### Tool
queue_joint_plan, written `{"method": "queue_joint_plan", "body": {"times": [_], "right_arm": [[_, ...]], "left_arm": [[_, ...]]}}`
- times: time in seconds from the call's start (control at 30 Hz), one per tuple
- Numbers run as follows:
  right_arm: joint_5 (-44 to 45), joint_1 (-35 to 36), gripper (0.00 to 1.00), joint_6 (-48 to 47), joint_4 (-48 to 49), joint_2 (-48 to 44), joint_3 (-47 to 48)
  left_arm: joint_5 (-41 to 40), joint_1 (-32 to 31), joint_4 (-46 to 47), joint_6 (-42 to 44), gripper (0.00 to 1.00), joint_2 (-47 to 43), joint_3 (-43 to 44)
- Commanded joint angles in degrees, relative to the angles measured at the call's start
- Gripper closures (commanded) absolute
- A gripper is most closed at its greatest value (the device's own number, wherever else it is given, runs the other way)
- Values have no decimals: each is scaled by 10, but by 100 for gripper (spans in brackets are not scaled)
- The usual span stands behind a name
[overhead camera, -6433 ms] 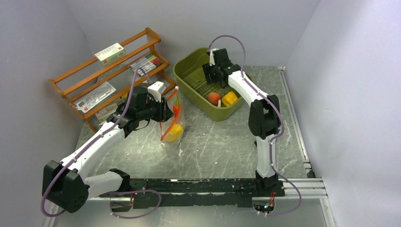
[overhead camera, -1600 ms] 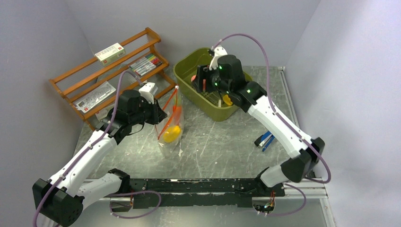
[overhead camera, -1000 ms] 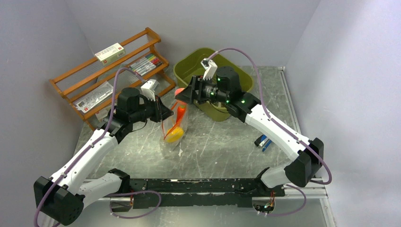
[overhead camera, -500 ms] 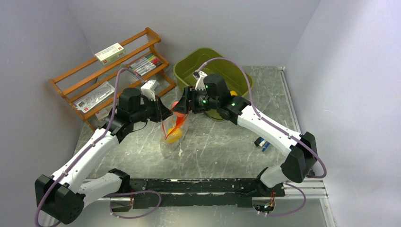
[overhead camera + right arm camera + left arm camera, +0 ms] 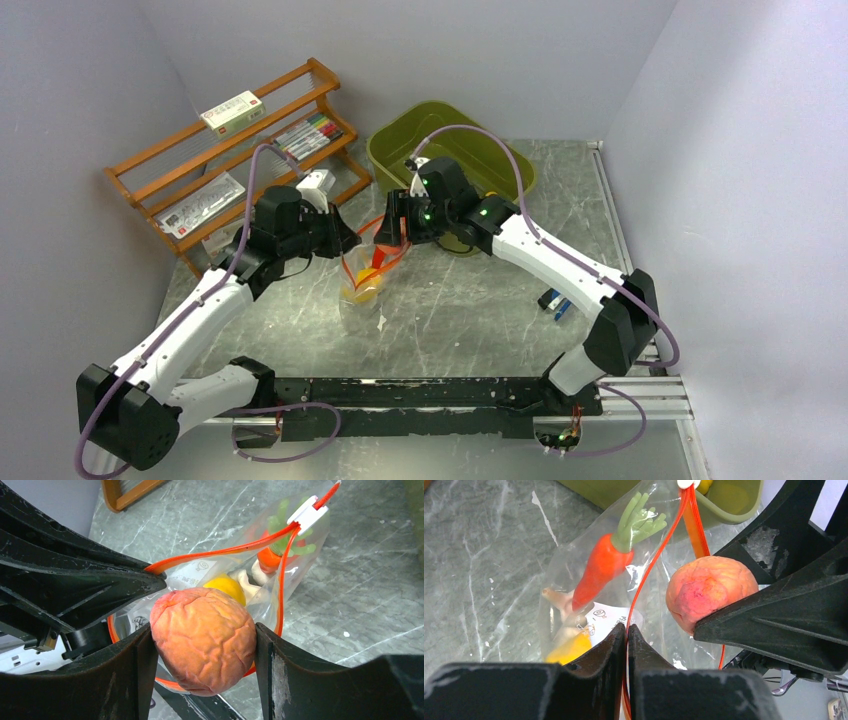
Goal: Place the food in the zip-top bag and seal the zipper
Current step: Place the fake fruit in the zipper food storage bag.
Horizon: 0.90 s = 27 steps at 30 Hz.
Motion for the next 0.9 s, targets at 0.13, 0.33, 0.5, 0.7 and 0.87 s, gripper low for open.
{"method": "queue_joint_plan", "body": {"times": [0.13, 0.33, 0.5, 0.7, 0.87], "right_arm": [[17, 17, 39, -21, -27, 14, 38], [19, 21, 32, -25, -25, 7, 40], [23, 22, 28, -26, -16, -3, 35], [29, 22, 26, -31, 5, -24, 23], [28, 22, 27, -32, 22, -41, 24]], "left_arm": [[-16, 3, 6, -2, 93, -18, 10], [-8, 3, 5, -5, 93, -19, 12], [-7, 3, -2, -1, 93, -20, 15], [-9, 3, -1, -2, 93, -24, 15], [-7, 3, -6, 0, 93, -24, 16]]}}
